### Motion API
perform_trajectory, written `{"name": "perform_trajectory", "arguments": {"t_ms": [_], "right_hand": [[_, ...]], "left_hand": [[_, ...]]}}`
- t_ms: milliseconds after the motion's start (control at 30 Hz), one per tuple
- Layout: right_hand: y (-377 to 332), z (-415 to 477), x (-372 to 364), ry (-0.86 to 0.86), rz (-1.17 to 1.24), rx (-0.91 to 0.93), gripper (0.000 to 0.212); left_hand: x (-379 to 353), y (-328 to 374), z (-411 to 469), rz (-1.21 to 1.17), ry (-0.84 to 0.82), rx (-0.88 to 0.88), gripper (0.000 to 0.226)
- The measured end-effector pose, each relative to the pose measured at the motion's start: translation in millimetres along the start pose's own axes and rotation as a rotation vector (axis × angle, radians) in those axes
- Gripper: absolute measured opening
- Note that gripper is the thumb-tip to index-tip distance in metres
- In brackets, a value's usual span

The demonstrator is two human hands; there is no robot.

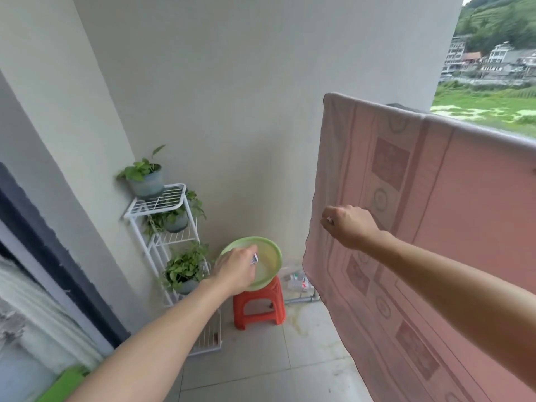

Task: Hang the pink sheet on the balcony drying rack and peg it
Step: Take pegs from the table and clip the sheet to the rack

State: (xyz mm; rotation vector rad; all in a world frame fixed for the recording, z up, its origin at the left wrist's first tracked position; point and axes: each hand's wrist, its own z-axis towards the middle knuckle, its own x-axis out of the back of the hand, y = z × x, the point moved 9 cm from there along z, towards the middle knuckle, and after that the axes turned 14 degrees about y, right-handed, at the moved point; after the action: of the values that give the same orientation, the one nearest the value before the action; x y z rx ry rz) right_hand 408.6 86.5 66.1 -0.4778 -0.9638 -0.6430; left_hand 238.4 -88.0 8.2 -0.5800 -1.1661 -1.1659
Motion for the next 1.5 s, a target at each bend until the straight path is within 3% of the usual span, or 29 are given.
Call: {"name": "perform_trajectory", "arguments": {"t_ms": [267, 600, 767, 867, 1000, 1100, 1200, 1267, 1367, 1500], "right_hand": [[28, 175, -40, 0.044, -0.088, 0.033, 0.029], [81, 370, -61, 0.109, -0.306, -0.116, 0.027], [114, 448, -22, 0.229, -0.334, -0.228, 0.009], [143, 492, -11, 0.272, -0.357, -0.275, 0.016], [181, 534, -27, 0.139, -0.462, -0.345, 0.032], [206, 551, -53, -0.021, -0.479, -0.416, 0.040], [224, 565, -73, -0.079, -0.380, -0.473, 0.029], [226, 573, -78, -0.057, -0.348, -0.451, 0.019], [227, 581, -77, -0.044, -0.358, -0.396, 0.010], [232, 584, -73, 0.010, -0.306, -0.426, 0.011]], "left_hand": [[-52, -44, 173, -0.063, -0.007, -0.004, 0.013], [-119, -63, 398, -0.165, -0.028, -0.152, 0.024], [-144, -33, 491, -0.259, -0.062, -0.222, 0.021], [-164, -4, 534, -0.367, -0.091, -0.247, 0.024], [-181, 35, 599, -0.575, -0.106, -0.198, 0.032], [-195, 67, 649, -0.797, -0.180, -0.144, 0.043], [-205, 99, 686, -1.041, -0.323, -0.076, 0.049], [-216, 119, 694, -1.151, -0.516, -0.054, 0.048], [-233, 145, 697, -1.257, -0.810, -0.050, 0.034], [-234, 159, 708, -1.254, -0.827, -0.172, 0.005]]}}
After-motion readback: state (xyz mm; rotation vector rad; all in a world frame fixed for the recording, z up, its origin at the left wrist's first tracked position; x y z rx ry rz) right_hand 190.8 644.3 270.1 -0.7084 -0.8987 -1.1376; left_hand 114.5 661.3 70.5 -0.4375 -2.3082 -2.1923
